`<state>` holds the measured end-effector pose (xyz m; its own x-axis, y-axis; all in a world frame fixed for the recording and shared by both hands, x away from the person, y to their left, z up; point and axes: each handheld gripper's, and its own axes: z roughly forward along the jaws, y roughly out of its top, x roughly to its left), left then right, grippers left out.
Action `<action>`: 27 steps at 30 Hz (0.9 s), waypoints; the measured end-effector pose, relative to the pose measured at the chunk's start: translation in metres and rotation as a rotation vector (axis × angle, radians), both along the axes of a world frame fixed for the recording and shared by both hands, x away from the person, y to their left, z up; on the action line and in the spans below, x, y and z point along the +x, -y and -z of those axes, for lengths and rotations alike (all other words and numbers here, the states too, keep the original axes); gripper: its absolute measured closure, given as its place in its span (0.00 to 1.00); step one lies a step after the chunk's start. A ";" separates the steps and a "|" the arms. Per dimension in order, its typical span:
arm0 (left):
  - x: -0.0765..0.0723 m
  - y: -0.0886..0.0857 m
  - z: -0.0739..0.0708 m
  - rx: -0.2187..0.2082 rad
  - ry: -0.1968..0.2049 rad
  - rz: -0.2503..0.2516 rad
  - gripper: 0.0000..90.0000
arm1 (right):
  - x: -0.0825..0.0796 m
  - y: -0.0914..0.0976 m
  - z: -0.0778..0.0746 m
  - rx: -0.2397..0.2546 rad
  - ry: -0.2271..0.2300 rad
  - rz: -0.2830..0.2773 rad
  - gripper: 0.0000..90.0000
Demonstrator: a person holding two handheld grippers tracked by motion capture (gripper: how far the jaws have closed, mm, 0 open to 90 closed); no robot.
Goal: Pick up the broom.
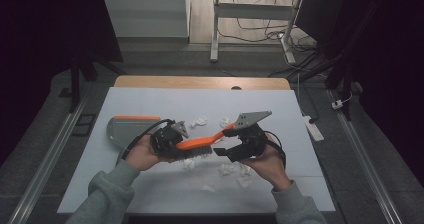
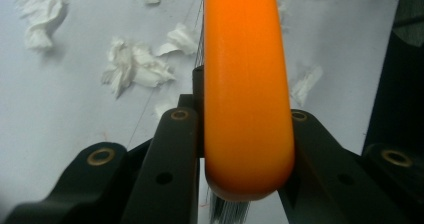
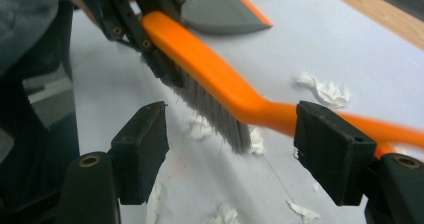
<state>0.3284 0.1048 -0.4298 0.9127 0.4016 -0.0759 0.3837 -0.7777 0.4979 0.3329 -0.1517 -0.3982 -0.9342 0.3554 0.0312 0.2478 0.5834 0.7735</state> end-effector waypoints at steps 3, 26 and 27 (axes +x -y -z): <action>-0.001 0.015 -0.002 0.066 -0.006 0.053 0.86 | 0.000 -0.005 0.002 -0.046 0.015 -0.023 0.33; -0.007 0.031 -0.005 0.093 -0.039 0.221 0.87 | 0.006 -0.032 0.039 -0.305 -0.073 -0.255 0.72; -0.006 0.030 -0.005 0.090 -0.044 0.229 0.87 | 0.005 -0.032 0.040 -0.306 -0.076 -0.270 0.72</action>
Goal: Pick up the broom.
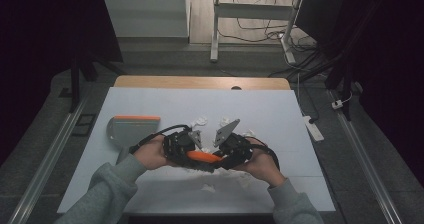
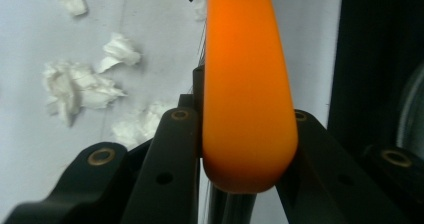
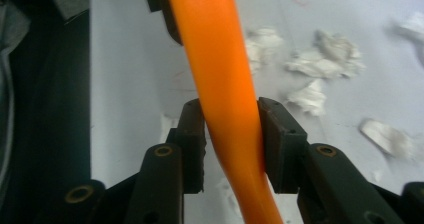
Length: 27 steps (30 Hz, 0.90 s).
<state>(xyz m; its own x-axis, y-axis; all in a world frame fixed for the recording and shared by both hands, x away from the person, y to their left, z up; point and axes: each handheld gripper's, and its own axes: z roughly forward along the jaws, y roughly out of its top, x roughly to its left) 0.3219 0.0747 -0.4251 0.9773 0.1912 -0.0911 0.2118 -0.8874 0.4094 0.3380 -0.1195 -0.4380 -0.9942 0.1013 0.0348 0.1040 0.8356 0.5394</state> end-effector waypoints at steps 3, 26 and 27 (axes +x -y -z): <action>0.001 -0.002 -0.001 -0.021 -0.023 0.002 0.87 | -0.002 0.001 -0.001 0.009 0.017 -0.019 0.73; -0.049 -0.088 0.017 -0.188 0.319 -0.485 0.34 | 0.017 0.035 -0.012 0.089 0.070 0.223 0.75; -0.052 -0.093 0.019 -0.182 0.327 -0.498 0.34 | 0.019 0.036 -0.013 0.092 0.071 0.233 0.75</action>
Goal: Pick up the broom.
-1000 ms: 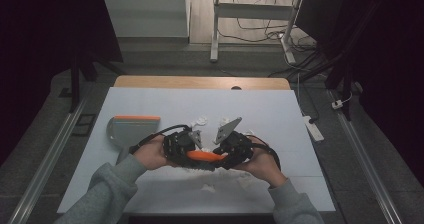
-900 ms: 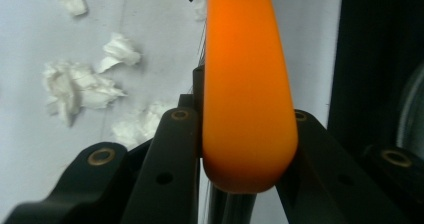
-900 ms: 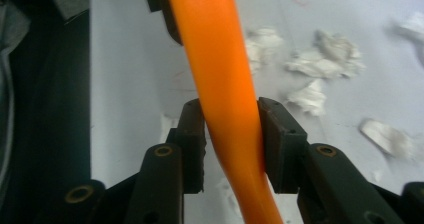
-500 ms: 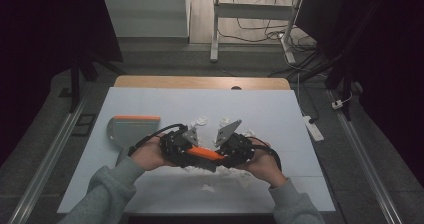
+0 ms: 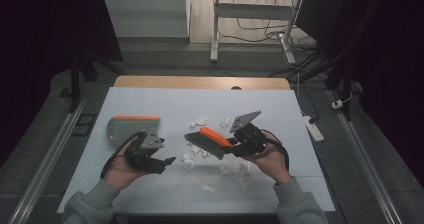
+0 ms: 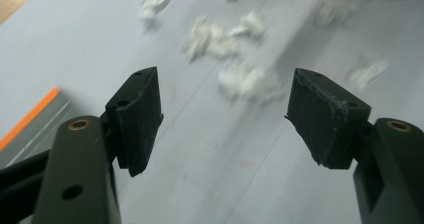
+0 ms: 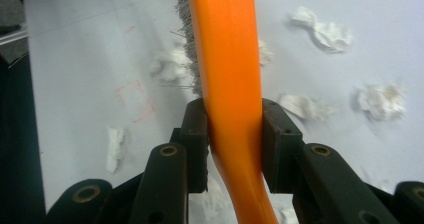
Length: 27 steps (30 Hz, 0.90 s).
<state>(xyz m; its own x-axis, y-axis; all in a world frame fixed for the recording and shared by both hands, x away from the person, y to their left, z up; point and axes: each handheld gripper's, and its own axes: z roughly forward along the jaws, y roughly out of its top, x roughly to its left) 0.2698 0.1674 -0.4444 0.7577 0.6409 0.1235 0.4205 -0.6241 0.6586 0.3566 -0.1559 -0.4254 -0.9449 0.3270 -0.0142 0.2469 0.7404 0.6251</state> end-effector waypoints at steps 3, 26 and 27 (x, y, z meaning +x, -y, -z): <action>-0.009 -0.015 0.007 0.005 0.034 -0.070 0.30 | 0.004 0.006 -0.001 0.010 0.005 0.030 0.75; -0.029 -0.061 0.043 -0.108 0.021 -0.206 0.30 | 0.033 0.078 -0.006 0.056 0.048 0.387 0.75; -0.028 -0.061 0.044 -0.105 0.017 -0.203 0.29 | 0.034 0.080 -0.005 0.054 0.046 0.397 0.75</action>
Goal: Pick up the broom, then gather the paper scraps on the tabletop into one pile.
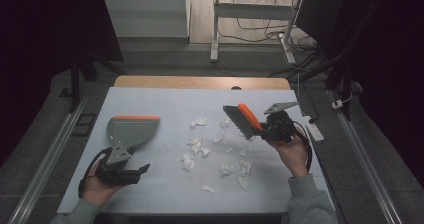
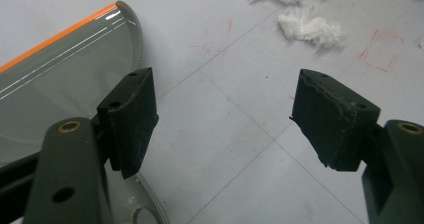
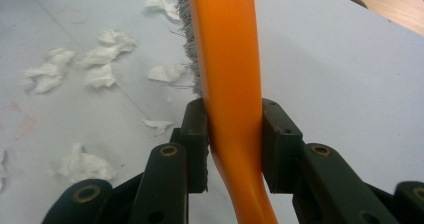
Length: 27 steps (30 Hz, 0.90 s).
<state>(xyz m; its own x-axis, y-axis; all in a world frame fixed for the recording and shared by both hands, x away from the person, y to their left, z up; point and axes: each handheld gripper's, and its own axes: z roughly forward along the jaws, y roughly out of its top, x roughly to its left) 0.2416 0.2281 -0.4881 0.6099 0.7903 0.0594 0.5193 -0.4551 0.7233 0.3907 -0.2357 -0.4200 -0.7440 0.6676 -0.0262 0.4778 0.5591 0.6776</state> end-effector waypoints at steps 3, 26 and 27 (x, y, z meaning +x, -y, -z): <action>0.000 0.001 0.000 0.001 -0.003 0.003 0.28 | 0.003 0.004 0.002 0.009 0.004 0.001 0.75; -0.004 0.000 -0.001 -0.011 0.001 0.024 0.28 | 0.097 -0.044 0.006 -0.137 -0.030 0.033 0.77; -0.004 0.000 0.000 -0.007 0.001 0.025 0.28 | 0.101 -0.047 0.008 -0.146 -0.041 0.030 0.77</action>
